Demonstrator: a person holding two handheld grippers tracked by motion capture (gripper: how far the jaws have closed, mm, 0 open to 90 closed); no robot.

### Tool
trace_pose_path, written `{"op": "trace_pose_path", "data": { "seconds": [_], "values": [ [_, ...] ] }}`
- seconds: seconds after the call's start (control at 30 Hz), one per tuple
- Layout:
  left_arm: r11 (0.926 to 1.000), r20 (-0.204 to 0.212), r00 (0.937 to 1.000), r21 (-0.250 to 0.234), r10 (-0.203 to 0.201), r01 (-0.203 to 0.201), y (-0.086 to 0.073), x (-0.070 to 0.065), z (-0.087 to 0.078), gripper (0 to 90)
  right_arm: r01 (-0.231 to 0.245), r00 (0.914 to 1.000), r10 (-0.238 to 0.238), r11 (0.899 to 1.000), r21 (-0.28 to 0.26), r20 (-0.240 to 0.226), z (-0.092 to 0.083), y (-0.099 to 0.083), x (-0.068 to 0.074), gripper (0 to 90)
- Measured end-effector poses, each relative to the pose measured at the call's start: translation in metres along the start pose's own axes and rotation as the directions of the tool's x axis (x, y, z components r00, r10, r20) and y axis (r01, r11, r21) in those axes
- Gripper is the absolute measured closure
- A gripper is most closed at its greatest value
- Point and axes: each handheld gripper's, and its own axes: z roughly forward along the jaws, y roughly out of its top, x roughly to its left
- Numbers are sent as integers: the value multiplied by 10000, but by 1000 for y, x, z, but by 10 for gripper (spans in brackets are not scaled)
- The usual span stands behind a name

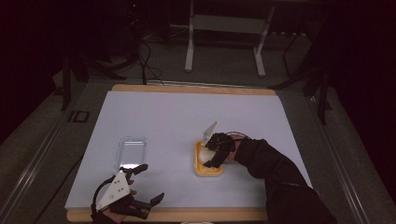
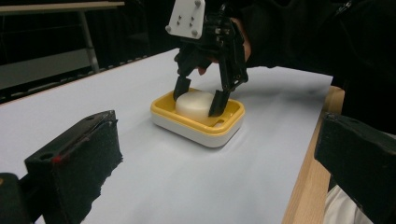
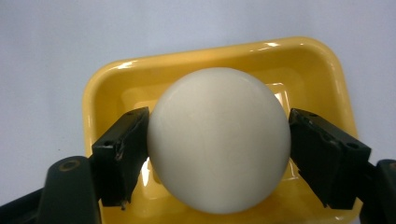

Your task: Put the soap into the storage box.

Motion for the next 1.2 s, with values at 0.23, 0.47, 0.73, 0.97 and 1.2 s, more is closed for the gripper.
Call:
{"op": "trace_pose_path", "data": {
  "seconds": [0.23, 0.47, 0.73, 0.97, 1.2],
  "values": [
    [10000, 19, 10000, 43, 5, -6, 0, 0, 0, 6, -212, 9997, 216, 9991, -368, 100, -14, 2, -2, 210],
    [10000, 24, 10000, 65, 10, -10, 0, 0, 1, 6, -334, 9989, 356, 9970, -701, 315, -24, 3, -2, 192],
    [10000, 25, 10000, 70, -5, 4, 0, 0, 1, 5, -540, 9983, 557, 9934, -1017, 145, -33, -4, -2, 135],
    [10000, 16, 10000, 74, -4, 4, 0, 0, 1, 5, -903, 9952, 947, 9856, -1431, 241, -41, -9, -3, 154],
    [10000, 4, 10000, 77, -1, 1, 0, 0, 0, 5, -1326, 9894, 1411, 9740, -1837, 339, -49, -20, -2, 149]
  ]
}}
